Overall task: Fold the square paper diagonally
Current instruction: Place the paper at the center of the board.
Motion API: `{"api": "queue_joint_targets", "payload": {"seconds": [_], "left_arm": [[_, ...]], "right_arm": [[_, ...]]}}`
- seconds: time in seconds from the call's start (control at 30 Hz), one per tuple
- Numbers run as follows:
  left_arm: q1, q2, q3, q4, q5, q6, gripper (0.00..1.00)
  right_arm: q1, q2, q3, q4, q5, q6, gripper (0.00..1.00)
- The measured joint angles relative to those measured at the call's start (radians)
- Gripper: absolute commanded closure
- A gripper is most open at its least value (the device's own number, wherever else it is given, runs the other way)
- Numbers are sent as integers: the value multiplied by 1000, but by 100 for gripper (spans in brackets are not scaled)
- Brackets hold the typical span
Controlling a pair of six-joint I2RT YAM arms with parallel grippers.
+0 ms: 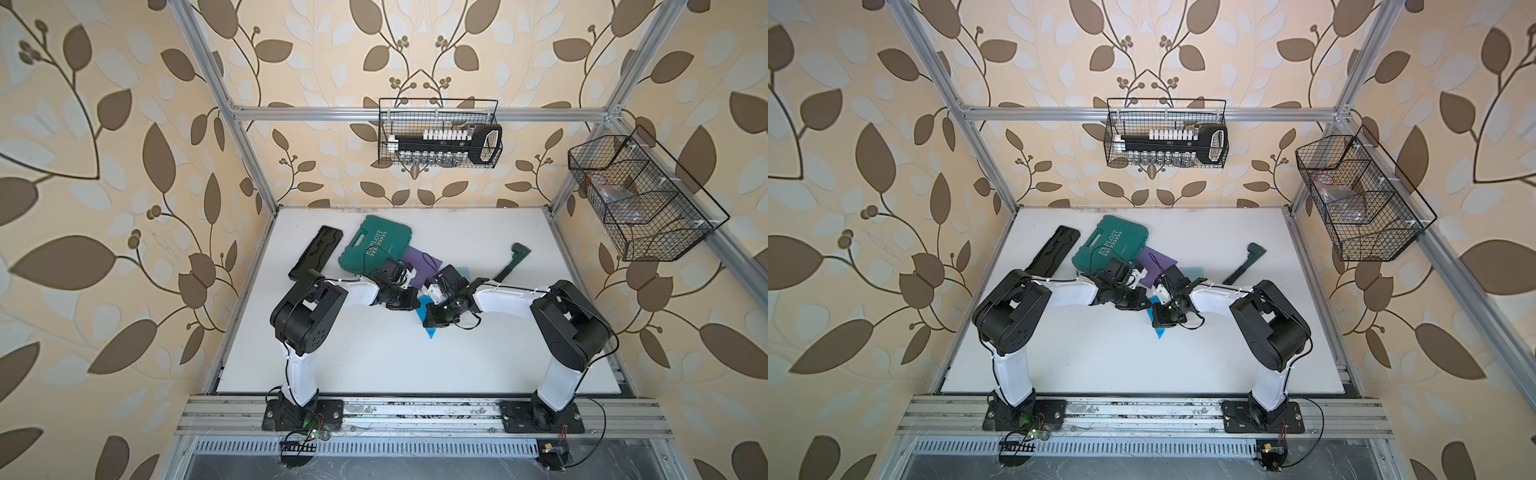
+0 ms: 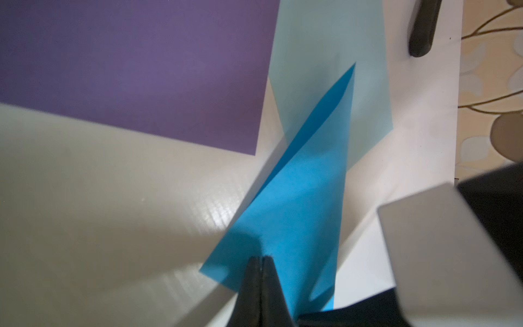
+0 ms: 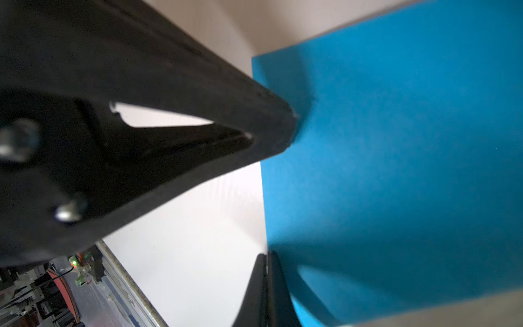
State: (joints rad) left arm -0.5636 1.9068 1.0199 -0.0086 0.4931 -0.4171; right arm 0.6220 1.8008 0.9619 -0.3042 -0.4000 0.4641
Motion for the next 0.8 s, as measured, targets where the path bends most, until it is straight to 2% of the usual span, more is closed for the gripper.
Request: {"api": "queue_joint_targets", "payload": {"seconds": [0.33,0.8], "left_arm": [[0,0,0,0,0,0,100],[0,0,0,-1,-1,0,100]], "right_arm": [[5,-77,-107,61,9,28,100],[6,-116,-159,88,16,48,100]]}}
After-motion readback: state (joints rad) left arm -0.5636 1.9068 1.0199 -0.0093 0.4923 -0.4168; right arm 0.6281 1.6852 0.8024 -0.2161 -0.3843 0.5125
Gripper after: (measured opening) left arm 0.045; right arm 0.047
